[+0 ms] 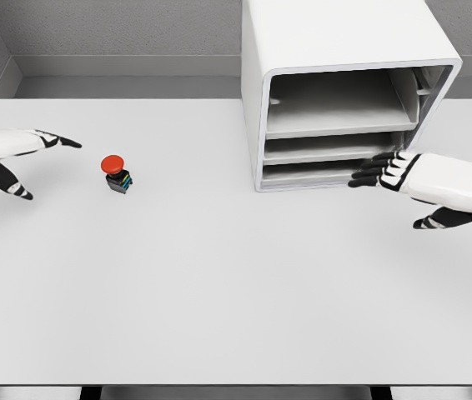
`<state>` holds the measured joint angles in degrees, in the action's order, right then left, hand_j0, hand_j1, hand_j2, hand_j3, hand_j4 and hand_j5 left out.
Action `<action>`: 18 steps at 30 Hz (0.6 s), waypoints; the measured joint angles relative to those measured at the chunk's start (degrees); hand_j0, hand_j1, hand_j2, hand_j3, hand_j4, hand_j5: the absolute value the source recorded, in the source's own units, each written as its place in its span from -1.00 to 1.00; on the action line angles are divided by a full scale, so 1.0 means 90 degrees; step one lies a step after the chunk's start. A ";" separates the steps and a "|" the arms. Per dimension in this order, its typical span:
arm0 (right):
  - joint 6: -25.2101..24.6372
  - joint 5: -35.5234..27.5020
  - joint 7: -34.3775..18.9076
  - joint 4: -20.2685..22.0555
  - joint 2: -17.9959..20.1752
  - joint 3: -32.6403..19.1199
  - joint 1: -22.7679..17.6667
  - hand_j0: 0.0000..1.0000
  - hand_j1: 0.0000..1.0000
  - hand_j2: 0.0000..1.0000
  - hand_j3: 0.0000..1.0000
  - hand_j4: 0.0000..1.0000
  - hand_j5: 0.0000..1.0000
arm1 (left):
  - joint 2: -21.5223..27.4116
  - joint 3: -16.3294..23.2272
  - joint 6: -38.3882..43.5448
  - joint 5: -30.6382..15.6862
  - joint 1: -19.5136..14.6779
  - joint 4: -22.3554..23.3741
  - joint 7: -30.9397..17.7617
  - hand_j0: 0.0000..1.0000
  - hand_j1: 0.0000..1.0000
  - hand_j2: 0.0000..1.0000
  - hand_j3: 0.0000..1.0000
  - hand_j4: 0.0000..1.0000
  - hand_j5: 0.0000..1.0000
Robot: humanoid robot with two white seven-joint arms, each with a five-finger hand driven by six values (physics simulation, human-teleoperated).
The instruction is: Slide open multi-storey tabletop storage cabinets and put open load switch and slide close multi-storey tabletop storage cabinets
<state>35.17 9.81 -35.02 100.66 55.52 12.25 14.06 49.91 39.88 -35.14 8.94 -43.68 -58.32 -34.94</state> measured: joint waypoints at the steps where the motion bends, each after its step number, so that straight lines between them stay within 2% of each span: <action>1: 0.0000 0.0001 0.0000 0.0004 -0.0015 0.0063 0.0030 1.00 1.00 1.00 1.00 1.00 1.00 | -0.0011 0.0008 -0.0001 0.0004 -0.0010 0.0010 -0.0003 1.00 1.00 1.00 1.00 1.00 1.00; 5: -0.0001 0.0004 -0.0001 0.0011 -0.0047 0.0176 0.0108 1.00 1.00 1.00 1.00 1.00 1.00 | -0.0035 0.0028 -0.0001 0.0010 -0.0010 0.0029 -0.0008 1.00 1.00 1.00 1.00 1.00 1.00; 9: -0.0012 0.0006 0.0000 -0.0058 -0.0200 0.0204 0.0762 1.00 1.00 1.00 1.00 1.00 1.00 | -0.0042 0.0036 -0.0001 0.0012 -0.0010 0.0034 -0.0009 1.00 1.00 1.00 1.00 1.00 1.00; 10: -0.0123 0.0010 0.0001 -0.0086 -0.0250 0.0230 0.0908 1.00 1.00 1.00 1.00 1.00 1.00 | -0.0042 0.0037 -0.0001 0.0011 -0.0010 0.0035 -0.0009 1.00 1.00 1.00 1.00 1.00 1.00; 13: -0.0825 0.0244 -0.0007 -0.0343 -0.0501 0.0635 0.1777 1.00 1.00 1.00 1.00 1.00 1.00 | -0.0050 0.0040 -0.0001 0.0014 -0.0010 0.0036 -0.0009 1.00 1.00 1.00 1.00 1.00 1.00; 16: -0.1015 0.0069 0.0007 -0.0655 -0.0758 0.1073 0.2022 1.00 1.00 1.00 1.00 1.00 1.00 | -0.0192 0.0339 0.0007 0.0012 -0.0381 0.0017 -0.0008 1.00 1.00 1.00 1.00 1.00 1.00; 18: -0.1226 0.0325 0.0000 -0.0892 -0.0894 0.1325 0.2236 1.00 1.00 1.00 1.00 1.00 1.00 | -0.0385 0.0592 0.0003 0.0014 -0.0596 -0.0008 -0.0009 1.00 1.00 1.00 1.00 1.00 1.00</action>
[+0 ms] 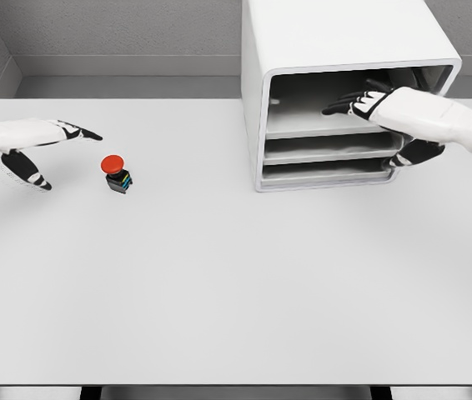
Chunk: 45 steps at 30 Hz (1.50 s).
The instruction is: Slide open multi-storey tabletop storage cabinets and put open load switch and slide close multi-storey tabletop storage cabinets
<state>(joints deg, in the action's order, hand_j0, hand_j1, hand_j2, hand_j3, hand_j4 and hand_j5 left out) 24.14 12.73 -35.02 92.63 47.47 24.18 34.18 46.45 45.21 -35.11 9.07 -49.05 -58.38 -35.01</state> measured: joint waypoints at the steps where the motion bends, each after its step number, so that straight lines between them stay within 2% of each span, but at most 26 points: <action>1: -0.0057 0.0086 -0.0011 -0.0109 -0.0057 0.0099 0.0059 1.00 1.00 1.00 1.00 1.00 1.00 | -0.0093 0.0077 0.0001 0.0000 -0.0048 -0.0014 0.0000 1.00 1.00 1.00 1.00 1.00 1.00; 2: 0.0354 0.0472 -0.0573 -0.0188 -0.0114 0.0324 0.0108 1.00 1.00 1.00 1.00 1.00 1.00 | -0.0169 0.0125 0.0003 0.0010 -0.0058 -0.0048 -0.0002 1.00 1.00 1.00 1.00 1.00 1.00; 5: -0.0037 0.0316 -0.0219 -0.0343 -0.0256 0.0372 0.0118 1.00 1.00 1.00 1.00 1.00 1.00 | -0.0405 0.0222 -0.0003 -0.0002 -0.0039 -0.0114 -0.0001 1.00 1.00 1.00 1.00 1.00 1.00; 9: -0.0351 0.0379 -0.0059 -0.0458 -0.0296 0.0355 0.0108 1.00 1.00 1.00 1.00 1.00 1.00 | -0.0565 0.0263 -0.0004 -0.0004 -0.0048 -0.0164 -0.0001 1.00 1.00 1.00 1.00 1.00 1.00; 13: -0.0367 0.0380 -0.0017 -0.0447 -0.0178 0.0250 -0.0058 1.00 1.00 1.00 1.00 1.00 1.00 | -0.0598 0.0273 -0.0004 -0.0002 -0.0048 -0.0176 -0.0001 1.00 1.00 1.00 1.00 1.00 1.00; 17: -0.0430 0.0372 -0.0005 -0.0434 -0.0116 0.0117 -0.0019 1.00 1.00 1.00 1.00 1.00 1.00 | -0.0589 0.0276 -0.0004 -0.0001 -0.0048 -0.0180 -0.0001 1.00 1.00 1.00 1.00 1.00 1.00; 28: -0.0639 0.0400 -0.0001 -0.0601 -0.0416 0.0321 0.0284 1.00 1.00 1.00 1.00 1.00 1.00 | -0.0558 0.0304 -0.0004 0.0031 -0.0058 -0.0195 -0.0001 1.00 1.00 1.00 1.00 1.00 1.00; 34: -0.0699 0.0548 -0.0001 -0.0705 -0.0506 0.0561 0.0401 1.00 1.00 1.00 1.00 1.00 1.00 | -0.0593 0.0324 -0.0004 0.0545 -0.0097 -0.0809 -0.0001 1.00 1.00 1.00 1.00 1.00 1.00; 40: -0.0676 0.0687 -0.0001 -0.0685 -0.0483 0.0694 0.0372 1.00 1.00 1.00 1.00 1.00 1.00 | -0.0601 0.0298 -0.0004 0.0752 -0.0185 -0.0993 -0.0001 0.98 0.98 0.98 0.98 0.98 0.98; 45: -0.0567 0.0984 0.0027 -0.0471 -0.0350 0.0684 0.0196 1.00 1.00 1.00 1.00 1.00 1.00 | -0.0556 0.0274 -0.0001 0.0878 -0.0185 -0.1229 -0.0002 0.98 0.98 0.98 0.98 0.98 0.98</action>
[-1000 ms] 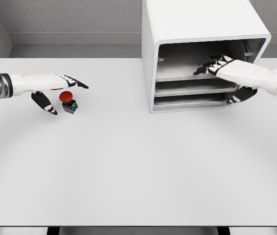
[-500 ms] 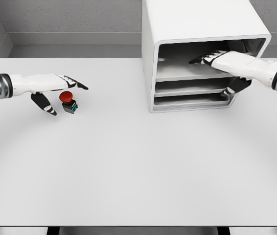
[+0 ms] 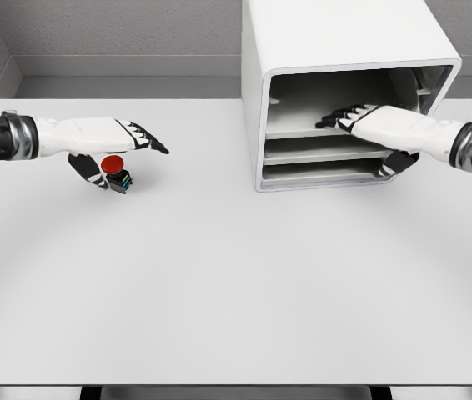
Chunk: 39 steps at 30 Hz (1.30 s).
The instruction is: Slide open multi-storey tabletop storage cabinets and put open load switch and slide close multi-storey tabletop storage cabinets
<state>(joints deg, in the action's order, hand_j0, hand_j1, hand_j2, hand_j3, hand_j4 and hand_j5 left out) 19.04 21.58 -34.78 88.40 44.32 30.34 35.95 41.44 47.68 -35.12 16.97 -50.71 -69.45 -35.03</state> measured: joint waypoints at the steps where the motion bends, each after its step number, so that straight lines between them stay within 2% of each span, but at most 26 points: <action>1: -0.0004 -0.0038 0.0023 0.0105 0.0081 -0.0011 -0.0078 1.00 1.00 1.00 1.00 1.00 1.00 | 0.0011 -0.0001 0.0000 0.0012 0.0000 -0.0015 0.0000 0.98 0.98 0.98 0.98 0.98 0.98; 5: 0.0060 0.0017 0.0000 0.0350 0.0250 -0.0015 -0.0127 1.00 1.00 1.00 1.00 1.00 1.00 | 0.0043 -0.0003 -0.0001 0.0036 0.0010 -0.0036 0.0000 0.98 0.98 0.98 0.98 0.98 0.98; 8: 0.0071 -0.0177 0.0039 0.0682 0.0495 -0.0162 -0.0440 1.00 1.00 1.00 1.00 1.00 1.00 | 0.0053 0.0003 -0.0002 0.0066 0.0010 -0.0037 0.0001 0.98 0.98 0.98 0.98 0.98 0.98; 13: 0.0270 -0.0197 -0.0015 0.0971 0.0682 -0.0311 -0.0547 1.00 1.00 1.00 1.00 1.00 1.00 | 0.0058 0.0018 -0.0003 0.0256 0.0049 -0.0033 0.0001 0.97 0.97 0.97 0.97 0.97 0.97; 17: 0.0378 -0.0275 0.0037 0.1159 0.0824 -0.0558 -0.0938 1.00 1.00 1.00 1.00 1.00 1.00 | 0.0060 0.0032 -0.0003 0.0401 0.0068 -0.0018 0.0001 0.93 0.93 0.93 0.93 0.93 0.93; 28: 0.0826 -0.0352 0.0009 0.1343 0.1075 -0.0909 -0.1387 1.00 1.00 1.00 1.00 1.00 1.00 | 0.0082 0.0041 -0.0003 0.0750 0.0020 0.0047 0.0002 0.93 0.93 0.93 0.93 0.93 0.93; 36: 0.1166 -0.0675 0.0087 0.1384 0.1250 -0.1309 -0.1992 1.00 1.00 1.00 1.00 1.00 1.00 | 0.0031 0.0036 -0.0004 0.0882 0.0029 0.0270 0.0003 0.87 0.87 0.87 0.87 0.87 0.87; 39: 0.1397 -0.0506 0.0026 0.1379 0.1285 -0.1497 -0.2031 1.00 1.00 1.00 1.00 1.00 1.00 | -0.0009 0.0034 -0.0004 0.0929 0.0039 0.0335 0.0002 0.84 0.84 0.84 0.84 0.84 0.84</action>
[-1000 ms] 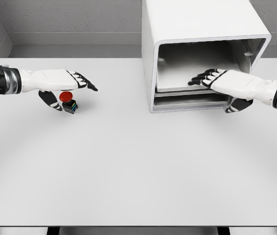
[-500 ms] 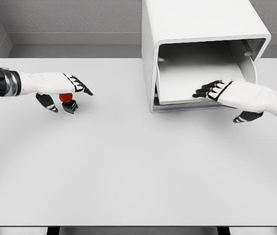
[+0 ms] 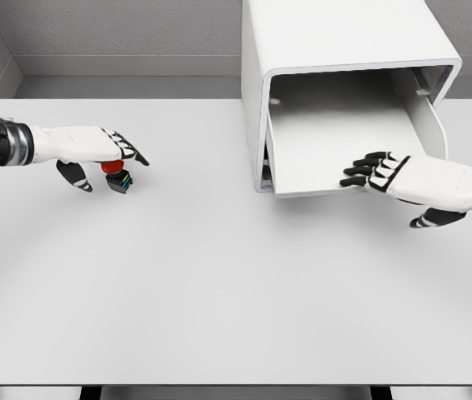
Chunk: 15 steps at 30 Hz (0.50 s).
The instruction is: Slide open multi-storey tabletop storage cabinets and put open load switch and slide close multi-storey tabletop storage cabinets
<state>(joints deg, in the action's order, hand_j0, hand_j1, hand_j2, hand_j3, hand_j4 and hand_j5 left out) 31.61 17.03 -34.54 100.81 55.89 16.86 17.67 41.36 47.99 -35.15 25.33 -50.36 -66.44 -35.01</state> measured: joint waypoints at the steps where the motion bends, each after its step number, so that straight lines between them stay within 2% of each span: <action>1: 0.0043 0.0056 -0.0014 -0.0005 0.0006 -0.0038 0.0000 1.00 1.00 1.00 1.00 1.00 1.00 | -0.0028 -0.0001 0.0000 0.0037 0.0010 0.0022 0.0000 0.84 0.84 0.84 0.84 0.84 0.84; 4: 0.0163 0.0132 -0.0039 -0.0014 0.0016 -0.0174 0.0000 1.00 1.00 1.00 1.00 1.00 1.00 | -0.0096 -0.0004 0.0002 0.0117 0.0000 0.0148 0.0000 0.83 0.83 0.83 0.83 0.83 0.83; 9: 0.0346 -0.0252 -0.0051 -0.0016 0.0023 -0.0402 -0.0010 1.00 1.00 1.00 1.00 1.00 1.00 | -0.0159 -0.0019 0.0002 0.0163 -0.0010 0.0326 -0.0001 0.78 0.78 0.78 0.78 0.78 0.78; 11: 0.0370 -0.0426 -0.0052 -0.0014 0.0026 -0.0504 -0.0019 1.00 1.00 1.00 1.00 1.00 1.00 | -0.0172 -0.0025 0.0002 0.0168 -0.0010 0.0379 -0.0001 0.64 0.64 0.64 0.64 0.64 0.64; 12: 0.0378 -0.0503 -0.0053 -0.0014 0.0028 -0.0547 -0.0097 1.00 1.00 1.00 1.00 1.00 1.00 | -0.0177 -0.0027 0.0001 0.0172 -0.0010 0.0396 -0.0001 0.55 0.55 0.55 0.55 0.55 0.55; 15: 0.0393 -0.0721 -0.0054 -0.0013 0.0067 -0.0917 -0.0478 1.00 1.00 1.00 1.00 1.00 1.00 | -0.0219 -0.0031 0.0002 0.0172 -0.0010 0.0423 -0.0001 0.52 0.52 0.52 0.52 0.52 0.52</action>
<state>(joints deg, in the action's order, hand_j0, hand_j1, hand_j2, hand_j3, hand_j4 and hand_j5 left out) 35.14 10.53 -35.03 100.69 56.49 8.61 13.36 39.39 47.71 -35.14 26.88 -50.45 -62.63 -35.02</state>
